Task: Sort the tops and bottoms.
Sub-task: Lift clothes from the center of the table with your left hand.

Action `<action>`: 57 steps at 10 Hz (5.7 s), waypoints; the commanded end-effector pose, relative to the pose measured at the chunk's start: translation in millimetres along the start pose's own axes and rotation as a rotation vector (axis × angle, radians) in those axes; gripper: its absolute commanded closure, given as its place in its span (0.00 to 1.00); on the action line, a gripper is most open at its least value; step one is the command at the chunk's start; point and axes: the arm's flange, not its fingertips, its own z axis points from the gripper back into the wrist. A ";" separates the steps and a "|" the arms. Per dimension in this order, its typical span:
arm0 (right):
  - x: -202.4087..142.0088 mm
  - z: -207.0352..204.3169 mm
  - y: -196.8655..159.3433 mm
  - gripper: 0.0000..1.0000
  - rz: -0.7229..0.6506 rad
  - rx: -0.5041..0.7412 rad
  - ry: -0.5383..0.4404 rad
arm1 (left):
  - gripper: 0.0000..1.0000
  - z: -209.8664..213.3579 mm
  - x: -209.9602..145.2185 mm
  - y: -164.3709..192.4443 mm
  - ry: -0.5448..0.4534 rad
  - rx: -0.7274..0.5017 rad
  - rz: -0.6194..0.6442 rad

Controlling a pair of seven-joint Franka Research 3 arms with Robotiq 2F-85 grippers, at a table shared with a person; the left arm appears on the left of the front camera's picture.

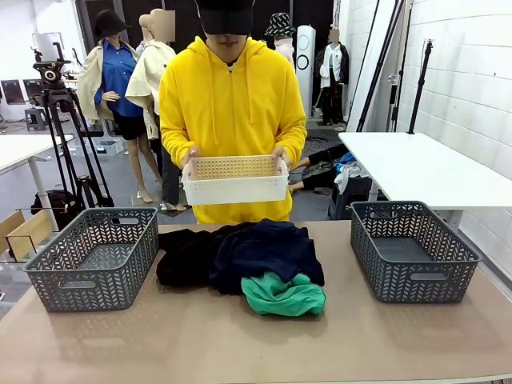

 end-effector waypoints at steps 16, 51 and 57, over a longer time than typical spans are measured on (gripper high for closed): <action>-0.2 -0.3 -0.7 0.00 0.010 0.001 0.005 | 0.00 -0.2 -1.9 2.0 -0.001 -0.002 -0.001; -0.2 -0.3 -0.7 0.00 0.010 0.001 0.005 | 0.00 -37.2 95.7 -373.3 -0.038 -0.535 -0.846; -0.2 -0.3 -0.7 0.00 0.010 0.001 0.005 | 0.00 -52.0 86.4 -371.6 -0.016 -0.510 -0.833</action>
